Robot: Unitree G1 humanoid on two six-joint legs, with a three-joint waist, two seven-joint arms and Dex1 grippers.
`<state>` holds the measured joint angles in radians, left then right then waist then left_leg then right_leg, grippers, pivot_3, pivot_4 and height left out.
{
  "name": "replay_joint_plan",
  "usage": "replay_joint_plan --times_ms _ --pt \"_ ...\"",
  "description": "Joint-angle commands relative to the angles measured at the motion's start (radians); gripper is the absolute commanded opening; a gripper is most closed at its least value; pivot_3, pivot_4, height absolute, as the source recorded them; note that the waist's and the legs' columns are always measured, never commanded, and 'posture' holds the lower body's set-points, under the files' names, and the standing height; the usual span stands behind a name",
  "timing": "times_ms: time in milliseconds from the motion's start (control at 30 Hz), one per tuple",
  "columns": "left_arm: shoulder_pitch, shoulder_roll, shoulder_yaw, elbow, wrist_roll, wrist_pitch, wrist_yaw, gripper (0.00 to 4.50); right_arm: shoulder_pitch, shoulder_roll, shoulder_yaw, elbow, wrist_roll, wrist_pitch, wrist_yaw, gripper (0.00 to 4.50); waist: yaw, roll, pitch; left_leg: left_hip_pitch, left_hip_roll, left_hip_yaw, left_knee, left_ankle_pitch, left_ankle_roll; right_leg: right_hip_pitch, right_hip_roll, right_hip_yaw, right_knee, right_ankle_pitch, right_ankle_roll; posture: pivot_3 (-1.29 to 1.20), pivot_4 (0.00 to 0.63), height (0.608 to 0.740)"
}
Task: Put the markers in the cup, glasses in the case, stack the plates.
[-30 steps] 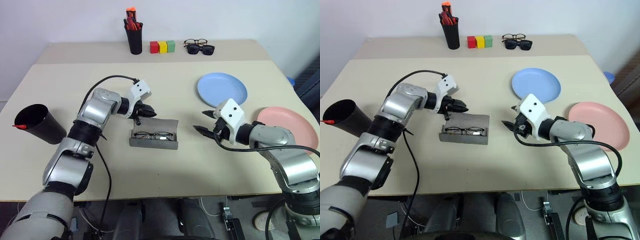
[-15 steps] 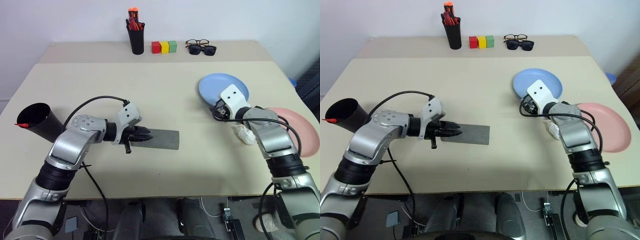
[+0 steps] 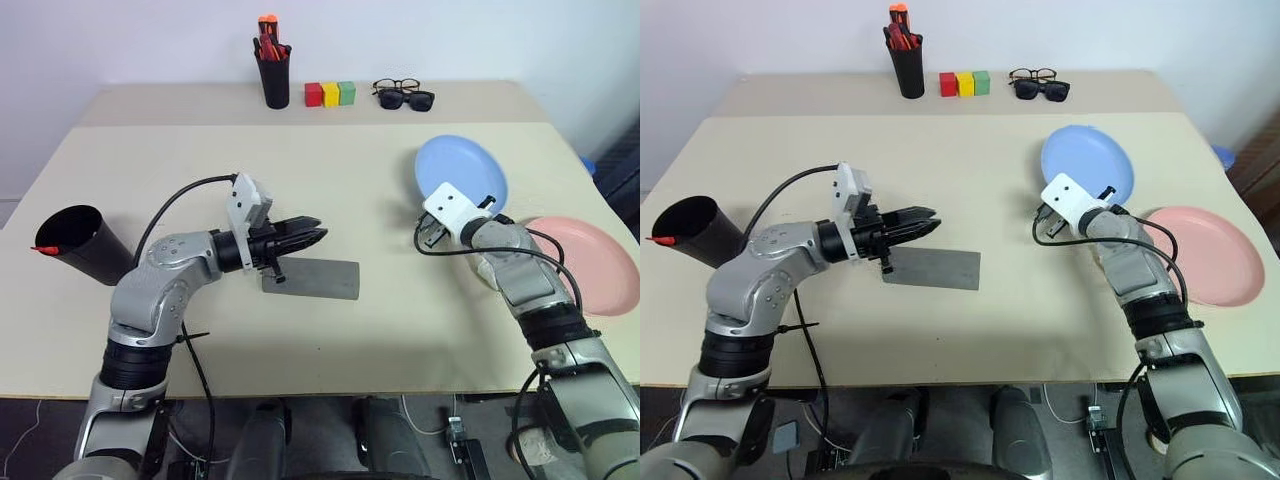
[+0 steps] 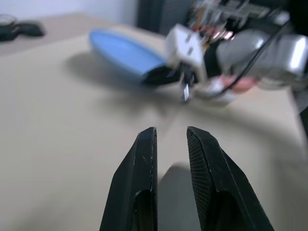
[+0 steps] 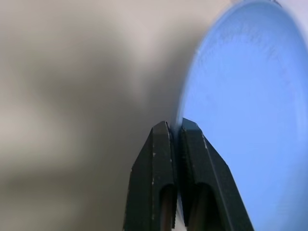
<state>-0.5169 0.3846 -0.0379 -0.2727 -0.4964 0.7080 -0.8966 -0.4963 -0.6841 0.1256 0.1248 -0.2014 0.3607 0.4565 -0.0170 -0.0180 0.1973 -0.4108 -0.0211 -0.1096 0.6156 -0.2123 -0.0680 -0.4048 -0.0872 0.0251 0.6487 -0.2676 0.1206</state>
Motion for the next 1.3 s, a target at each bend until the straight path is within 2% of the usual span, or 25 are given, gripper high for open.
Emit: replay_joint_plan --times_ms 33,267,367,500,567,667,867,967,1100,1300 --pt "-0.057 -0.031 -0.059 0.053 -0.001 -0.048 -0.027 0.94 0.113 -0.084 -0.192 -0.304 0.023 0.147 0.032 0.04 0.005 0.0 0.0 0.0 0.0 0.0 0.001 0.0 0.0 0.0 0.0 0.0 0.0 0.0 0.0 0.0 0.15 0.74" --pt "-0.129 -0.1 -0.141 0.22 0.02 -0.134 -0.093 0.94 0.505 -0.138 -0.497 -0.611 0.036 0.373 0.111 0.04 0.006 0.001 -0.001 0.002 0.0 0.0 0.0 0.0 0.001 0.003 0.0 0.0 -0.001 0.0 0.0 0.0 0.15 0.74" --pt "-0.135 -0.121 -0.161 0.244 0.032 -0.167 -0.1 0.94 0.559 -0.123 -0.538 -0.653 0.066 0.378 0.125 0.92 -0.008 0.002 -0.002 0.003 0.0 0.002 0.001 0.0 0.001 0.003 0.0 0.001 -0.001 0.0 0.0 0.0 0.15 0.74" --pt "-0.13 -0.128 -0.153 0.254 0.036 -0.178 -0.09 0.94 0.566 -0.093 -0.526 -0.73 0.128 0.392 0.148 2.93 -0.02 0.003 -0.002 0.004 0.001 0.002 0.001 0.0 0.001 0.003 0.001 0.002 0.0 0.0 0.0 0.0 0.15 0.74" --pt "-0.116 -0.118 -0.148 0.245 0.043 -0.183 -0.084 0.94 0.566 -0.074 -0.498 -0.76 0.171 0.413 0.167 2.93 -0.02 0.003 -0.002 0.004 0.001 0.002 0.001 0.0 0.001 0.004 0.001 0.002 0.0 0.0 0.0 0.0 0.15 0.74" --pt "-0.099 -0.101 -0.151 0.229 0.05 -0.179 -0.075 0.94 0.584 -0.084 -0.436 -0.745 0.156 0.402 0.16 2.93 -0.017 0.003 -0.002 0.004 0.001 0.002 0.001 0.0 0.001 0.004 0.001 0.002 -0.001 -0.001 0.001 0.0 0.15 0.74" --pt "-0.07 -0.073 -0.132 0.196 0.045 -0.173 -0.041 0.94 0.536 -0.027 -0.311 -0.57 0.106 0.4 0.049 2.93 -0.006 0.003 -0.003 0.004 0.001 0.001 0.001 0.0 0.001 0.004 0.0 0.001 -0.001 -0.001 0.0 0.0 0.15 0.74" --pt "-0.068 -0.064 -0.126 0.195 0.042 -0.173 -0.035 0.94 0.528 -0.035 -0.308 -0.552 0.095 0.38 0.026 2.08 0.001 0.003 -0.003 0.004 0.001 0.002 0.001 0.0 0.001 0.004 0.0 0.001 -0.001 -0.001 0.0 0.0 0.15 0.74" --pt "-0.067 -0.061 -0.117 0.213 0.042 -0.174 -0.027 0.94 0.534 -0.058 -0.347 -0.609 0.105 0.394 0.037 0.07 0.004 0.003 -0.003 0.003 0.0 0.002 0.001 -0.001 0.001 0.004 0.0 0.001 -0.002 -0.001 0.001 0.0 0.15 0.74" --pt "-0.069 -0.061 -0.065 0.274 0.061 -0.21 0.031 0.94 0.531 -0.105 -0.503 -0.699 0.066 0.473 0.001 0.07 0.003 0.003 -0.003 0.003 0.0 0.001 0.001 -0.001 0.001 0.004 0.0 0.001 -0.002 -0.001 0.001 0.0 0.15 0.74"
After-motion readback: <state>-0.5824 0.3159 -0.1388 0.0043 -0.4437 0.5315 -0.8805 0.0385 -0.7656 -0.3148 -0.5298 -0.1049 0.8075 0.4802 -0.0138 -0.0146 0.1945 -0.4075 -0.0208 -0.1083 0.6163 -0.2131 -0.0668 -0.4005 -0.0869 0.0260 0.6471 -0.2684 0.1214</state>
